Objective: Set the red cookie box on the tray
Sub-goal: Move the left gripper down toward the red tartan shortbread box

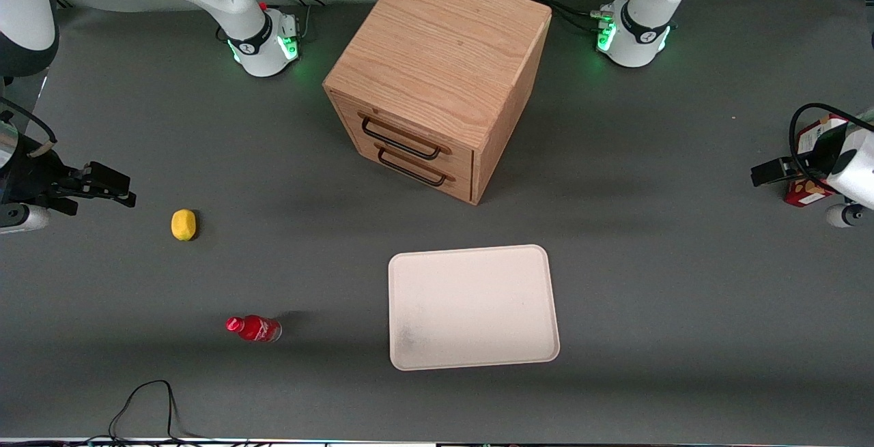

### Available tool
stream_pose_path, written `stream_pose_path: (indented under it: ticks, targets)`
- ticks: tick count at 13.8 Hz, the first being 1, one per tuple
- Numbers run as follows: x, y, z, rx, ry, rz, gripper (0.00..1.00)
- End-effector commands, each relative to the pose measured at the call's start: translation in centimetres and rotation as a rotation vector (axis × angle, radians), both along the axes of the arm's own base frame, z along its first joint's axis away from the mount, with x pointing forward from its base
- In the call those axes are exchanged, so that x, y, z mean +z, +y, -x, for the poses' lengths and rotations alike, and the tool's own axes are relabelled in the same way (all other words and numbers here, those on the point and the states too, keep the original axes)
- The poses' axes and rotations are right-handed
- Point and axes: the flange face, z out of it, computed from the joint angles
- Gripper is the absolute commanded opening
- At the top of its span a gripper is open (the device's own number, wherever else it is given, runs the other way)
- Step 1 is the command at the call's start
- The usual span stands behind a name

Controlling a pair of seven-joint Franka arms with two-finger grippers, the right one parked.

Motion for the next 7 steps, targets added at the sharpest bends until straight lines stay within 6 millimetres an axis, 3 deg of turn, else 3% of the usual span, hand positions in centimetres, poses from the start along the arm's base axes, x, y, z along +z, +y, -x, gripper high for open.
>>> stream_pose_path:
  ticks: [1, 7]
  targets:
    - [0.61, -0.39, -0.23, 0.008, 0.006, 0.011, 1.00]
    - [0.89, 0.09, -0.12, 0.023, 0.014, 0.033, 1.00]
